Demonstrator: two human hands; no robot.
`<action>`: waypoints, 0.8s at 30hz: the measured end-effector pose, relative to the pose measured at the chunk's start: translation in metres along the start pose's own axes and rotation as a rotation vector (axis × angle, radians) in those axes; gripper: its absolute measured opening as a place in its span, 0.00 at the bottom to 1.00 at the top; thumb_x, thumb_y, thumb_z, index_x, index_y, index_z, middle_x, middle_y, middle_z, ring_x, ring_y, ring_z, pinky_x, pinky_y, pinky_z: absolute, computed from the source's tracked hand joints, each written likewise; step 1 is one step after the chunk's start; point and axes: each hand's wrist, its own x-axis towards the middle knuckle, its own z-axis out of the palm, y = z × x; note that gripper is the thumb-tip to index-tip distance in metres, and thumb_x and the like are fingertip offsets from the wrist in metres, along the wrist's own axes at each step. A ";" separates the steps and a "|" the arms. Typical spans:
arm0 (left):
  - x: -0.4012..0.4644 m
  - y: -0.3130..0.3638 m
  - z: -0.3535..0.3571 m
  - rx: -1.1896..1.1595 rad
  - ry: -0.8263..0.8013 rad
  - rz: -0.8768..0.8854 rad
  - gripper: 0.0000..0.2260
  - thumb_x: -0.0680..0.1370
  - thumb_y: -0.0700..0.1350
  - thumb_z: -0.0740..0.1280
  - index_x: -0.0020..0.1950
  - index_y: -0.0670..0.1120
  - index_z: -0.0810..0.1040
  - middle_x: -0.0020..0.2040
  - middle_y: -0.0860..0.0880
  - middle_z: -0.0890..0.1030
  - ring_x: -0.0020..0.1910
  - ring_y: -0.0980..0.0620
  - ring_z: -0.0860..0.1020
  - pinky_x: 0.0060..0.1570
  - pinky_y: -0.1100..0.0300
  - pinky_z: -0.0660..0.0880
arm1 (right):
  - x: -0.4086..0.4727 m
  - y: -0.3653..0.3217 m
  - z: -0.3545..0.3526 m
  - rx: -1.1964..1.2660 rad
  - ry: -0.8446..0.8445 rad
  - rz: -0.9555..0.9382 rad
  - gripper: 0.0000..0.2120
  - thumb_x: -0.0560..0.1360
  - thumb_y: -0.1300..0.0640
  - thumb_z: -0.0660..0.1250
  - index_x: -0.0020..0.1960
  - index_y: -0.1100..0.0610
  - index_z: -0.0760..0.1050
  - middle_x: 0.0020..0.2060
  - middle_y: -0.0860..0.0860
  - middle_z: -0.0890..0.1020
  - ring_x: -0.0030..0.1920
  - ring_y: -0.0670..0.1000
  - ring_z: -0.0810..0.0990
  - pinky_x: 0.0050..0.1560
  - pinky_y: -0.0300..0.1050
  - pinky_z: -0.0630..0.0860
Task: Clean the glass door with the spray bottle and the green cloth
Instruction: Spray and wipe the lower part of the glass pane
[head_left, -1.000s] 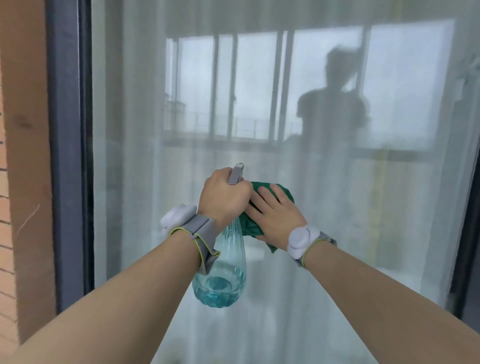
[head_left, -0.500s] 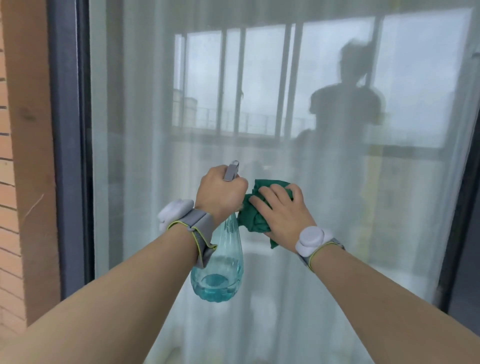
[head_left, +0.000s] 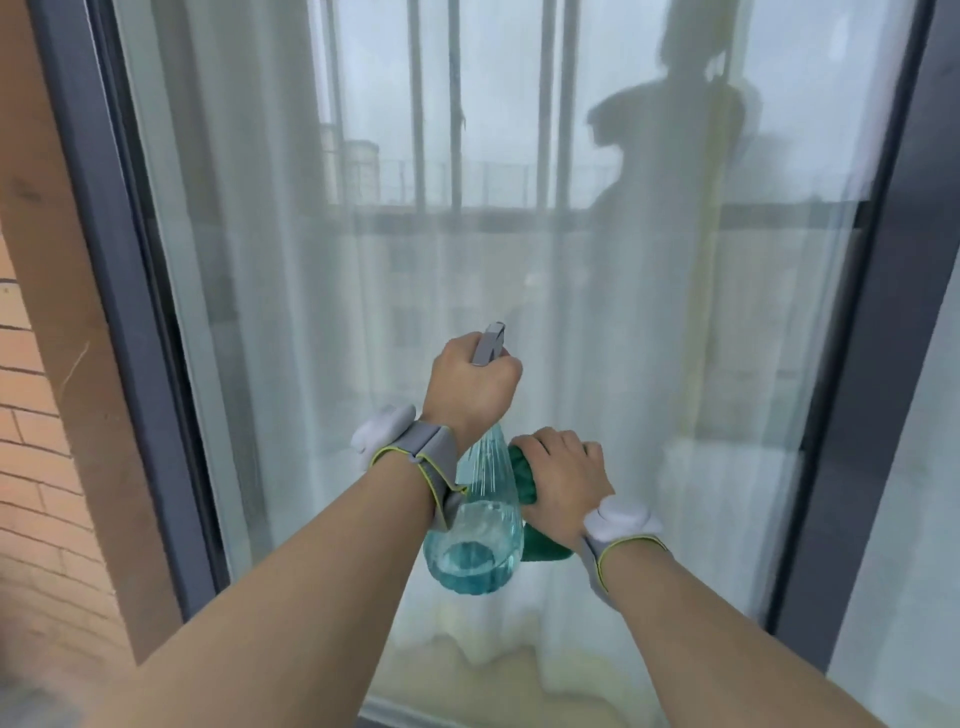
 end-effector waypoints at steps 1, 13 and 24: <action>-0.009 -0.004 0.005 0.000 -0.011 0.003 0.04 0.73 0.38 0.65 0.39 0.43 0.72 0.32 0.50 0.68 0.35 0.48 0.64 0.33 0.57 0.62 | -0.006 -0.001 -0.001 0.009 -0.122 0.026 0.28 0.70 0.38 0.65 0.67 0.46 0.67 0.58 0.47 0.73 0.58 0.54 0.71 0.55 0.51 0.66; -0.025 0.002 0.032 0.036 -0.104 0.009 0.03 0.68 0.43 0.62 0.36 0.45 0.70 0.31 0.52 0.68 0.31 0.50 0.64 0.33 0.60 0.62 | -0.014 0.029 -0.040 0.263 -1.006 0.365 0.17 0.56 0.48 0.71 0.42 0.55 0.79 0.37 0.50 0.78 0.35 0.51 0.75 0.39 0.42 0.71; 0.009 0.096 0.072 0.046 -0.109 0.014 0.07 0.63 0.43 0.59 0.31 0.48 0.59 0.31 0.48 0.65 0.35 0.44 0.65 0.38 0.53 0.62 | 0.016 0.065 -0.115 0.318 -0.547 0.337 0.16 0.66 0.51 0.70 0.52 0.56 0.76 0.43 0.49 0.79 0.41 0.51 0.78 0.43 0.43 0.76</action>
